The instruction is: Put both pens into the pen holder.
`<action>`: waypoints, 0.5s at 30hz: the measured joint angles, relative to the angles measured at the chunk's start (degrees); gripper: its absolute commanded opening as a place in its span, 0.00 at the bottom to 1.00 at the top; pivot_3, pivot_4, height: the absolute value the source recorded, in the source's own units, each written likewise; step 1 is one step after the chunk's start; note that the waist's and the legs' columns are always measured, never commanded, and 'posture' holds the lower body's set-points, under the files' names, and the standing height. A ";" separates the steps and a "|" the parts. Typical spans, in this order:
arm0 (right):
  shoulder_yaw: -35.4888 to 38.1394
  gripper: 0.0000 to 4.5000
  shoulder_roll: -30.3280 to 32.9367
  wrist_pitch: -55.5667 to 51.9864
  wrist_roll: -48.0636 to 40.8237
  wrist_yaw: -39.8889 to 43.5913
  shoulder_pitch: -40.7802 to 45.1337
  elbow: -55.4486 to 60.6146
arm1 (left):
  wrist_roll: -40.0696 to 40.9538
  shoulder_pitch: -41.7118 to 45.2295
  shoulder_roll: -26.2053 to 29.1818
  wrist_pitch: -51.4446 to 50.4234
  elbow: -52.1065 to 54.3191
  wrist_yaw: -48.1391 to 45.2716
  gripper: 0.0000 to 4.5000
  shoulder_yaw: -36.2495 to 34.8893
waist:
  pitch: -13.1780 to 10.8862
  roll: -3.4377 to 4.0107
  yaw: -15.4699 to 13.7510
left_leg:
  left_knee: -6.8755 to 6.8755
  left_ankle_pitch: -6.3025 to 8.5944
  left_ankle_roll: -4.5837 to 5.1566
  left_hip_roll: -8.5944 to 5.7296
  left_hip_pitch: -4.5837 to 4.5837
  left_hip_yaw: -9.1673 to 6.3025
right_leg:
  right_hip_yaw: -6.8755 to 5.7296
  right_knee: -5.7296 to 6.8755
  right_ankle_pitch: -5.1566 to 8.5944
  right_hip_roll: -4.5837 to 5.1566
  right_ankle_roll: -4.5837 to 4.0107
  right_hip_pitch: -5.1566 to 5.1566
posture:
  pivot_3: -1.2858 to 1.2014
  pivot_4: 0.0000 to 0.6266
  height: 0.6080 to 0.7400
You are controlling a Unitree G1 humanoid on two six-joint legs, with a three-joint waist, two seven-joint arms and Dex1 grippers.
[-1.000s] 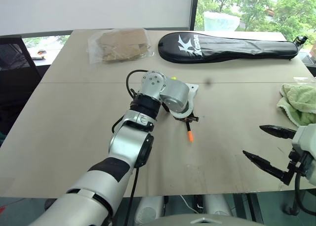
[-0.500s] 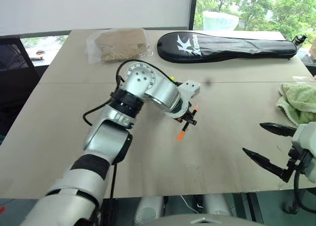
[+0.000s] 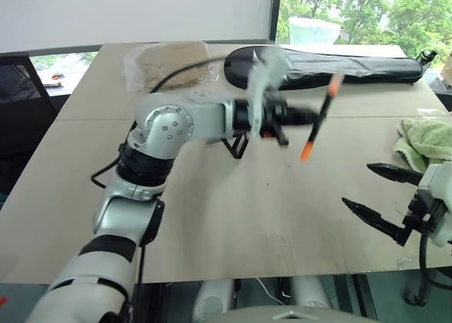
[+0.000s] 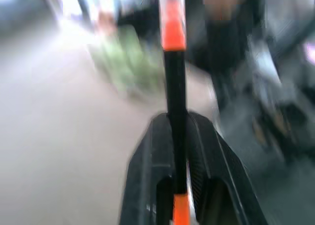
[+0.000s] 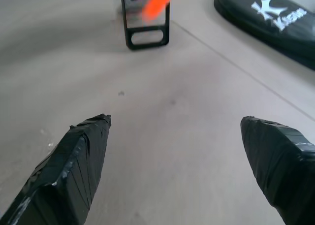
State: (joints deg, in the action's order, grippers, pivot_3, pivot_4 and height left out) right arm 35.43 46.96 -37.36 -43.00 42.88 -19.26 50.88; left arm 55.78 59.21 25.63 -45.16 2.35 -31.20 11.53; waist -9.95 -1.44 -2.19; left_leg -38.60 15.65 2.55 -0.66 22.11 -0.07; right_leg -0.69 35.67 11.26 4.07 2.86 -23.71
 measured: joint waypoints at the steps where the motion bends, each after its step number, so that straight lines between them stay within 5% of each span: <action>1: -0.85 1.00 0.06 0.09 -0.03 -0.02 1.10 -0.59 | -5.60 -0.24 0.47 6.59 -0.64 -1.97 0.02 -0.18 | 0.00 0.00 0.05 | 0.00 0.01 0.01 0.00 0.00 0.01 | 0.02 -0.01 0.00 0.00 0.00 0.00 | 0.52 0.24 1.00; 6: -4.86 1.00 0.29 0.48 0.20 0.01 4.98 -3.01 | -24.97 -13.13 8.19 30.30 -2.00 -17.26 0.02 1.88 | 0.04 0.09 1.03 | 0.17 0.04 0.05 0.09 -0.01 0.15 | 0.16 -0.15 0.00 -0.03 0.02 -0.07 | 0.52 0.24 1.00; 10: -7.46 1.00 1.17 1.08 0.61 0.55 7.71 -4.78 | -25.39 -17.85 8.41 33.60 -1.90 -20.95 0.02 -1.60 | -0.01 0.03 0.90 | -0.28 0.03 0.04 0.10 0.78 -0.29 | -0.18 -0.18 -0.15 -0.02 0.28 -0.44 | 0.52 0.24 1.00; 15: -9.95 1.00 1.57 2.03 1.72 1.35 10.17 -6.86 | -29.87 -18.27 8.55 36.86 1.90 -17.64 0.02 -6.54 | 0.00 0.03 0.82 | -0.46 0.16 0.26 0.08 0.68 -0.27 | -0.28 -0.15 -0.15 -0.01 0.30 -0.27 | 0.52 0.24 1.00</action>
State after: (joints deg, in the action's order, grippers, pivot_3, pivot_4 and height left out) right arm 25.48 48.53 -35.33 -41.28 44.22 -9.09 44.01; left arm 25.91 40.94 34.18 -8.30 4.25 -48.83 4.99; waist -9.95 -1.41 -1.37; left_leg -39.06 15.81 2.82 -0.58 22.79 -0.34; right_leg -0.97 35.51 11.10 4.05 3.16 -23.97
